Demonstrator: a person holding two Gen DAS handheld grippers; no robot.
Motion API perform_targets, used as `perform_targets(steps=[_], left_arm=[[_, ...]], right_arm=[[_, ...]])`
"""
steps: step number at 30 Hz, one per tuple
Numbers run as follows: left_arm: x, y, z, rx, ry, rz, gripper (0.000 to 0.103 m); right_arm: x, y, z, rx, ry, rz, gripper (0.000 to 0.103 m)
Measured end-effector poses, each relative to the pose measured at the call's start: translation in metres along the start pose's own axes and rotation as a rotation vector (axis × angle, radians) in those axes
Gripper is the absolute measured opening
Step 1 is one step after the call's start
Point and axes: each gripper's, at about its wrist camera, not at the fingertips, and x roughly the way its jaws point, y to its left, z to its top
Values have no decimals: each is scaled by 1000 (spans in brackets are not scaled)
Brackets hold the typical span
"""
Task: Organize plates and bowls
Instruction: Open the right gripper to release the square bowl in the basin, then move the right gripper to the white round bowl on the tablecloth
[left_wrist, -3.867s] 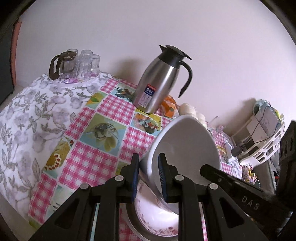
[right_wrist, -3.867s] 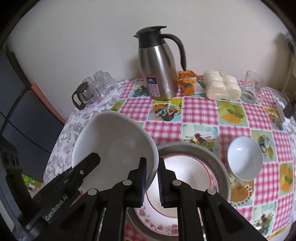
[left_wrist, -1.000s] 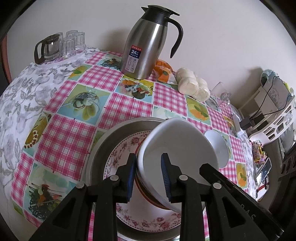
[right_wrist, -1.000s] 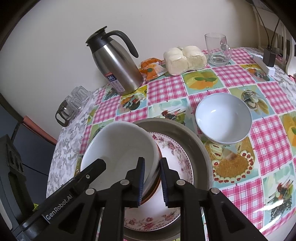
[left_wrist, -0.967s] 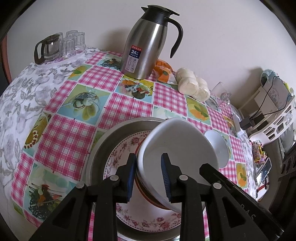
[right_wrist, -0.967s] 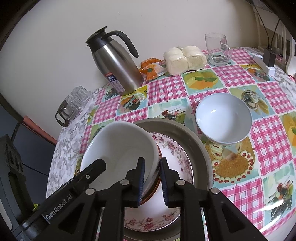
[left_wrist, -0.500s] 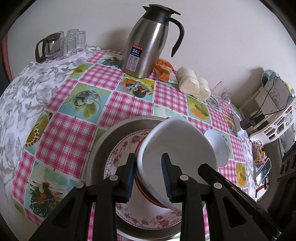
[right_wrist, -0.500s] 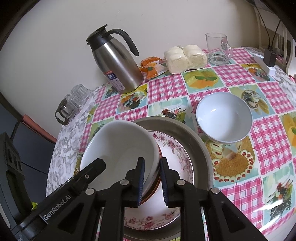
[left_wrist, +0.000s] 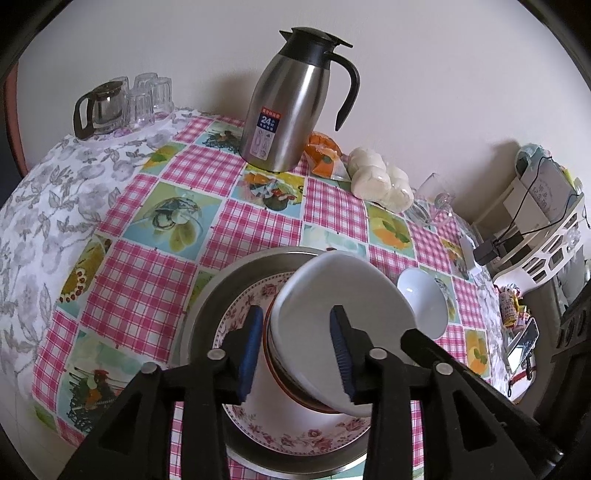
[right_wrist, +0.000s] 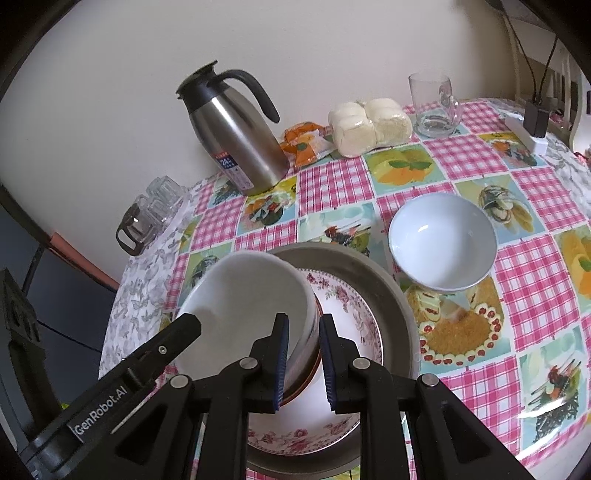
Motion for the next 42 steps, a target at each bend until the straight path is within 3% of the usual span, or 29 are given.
perform_targets(steps=[3,5,8,17,19,26,30,33,42], left_arm=[[-3,-1,1,4,-6,11,47],[-7,-2,2,8,-18,29,57],[-11,0,3,9,-34,54,67],[-13,17,7,-19,-50,197,81],[-13,20,7,-22,-56,218,86],[-16,26,8,-23,-89,272,88],[-18,30,9,-32,-100,290,88],[-19,33,9,-37,-110,305,96],[-22,42,10,-67,-133,336,97]], right_arm=[[-5,0,1,2,-14,-8,25],[-8,-1,2,2,-24,-17,46],[-12,-2,3,-1,-43,-37,60],[-16,-2,5,-15,-67,-66,85],[-15,-2,5,-21,-71,-73,87],[-14,-2,6,-30,-74,-79,99],[-14,-2,6,-40,-77,-80,102],[-14,-2,5,-45,-78,-86,103],[-14,0,5,-53,-77,-89,103]])
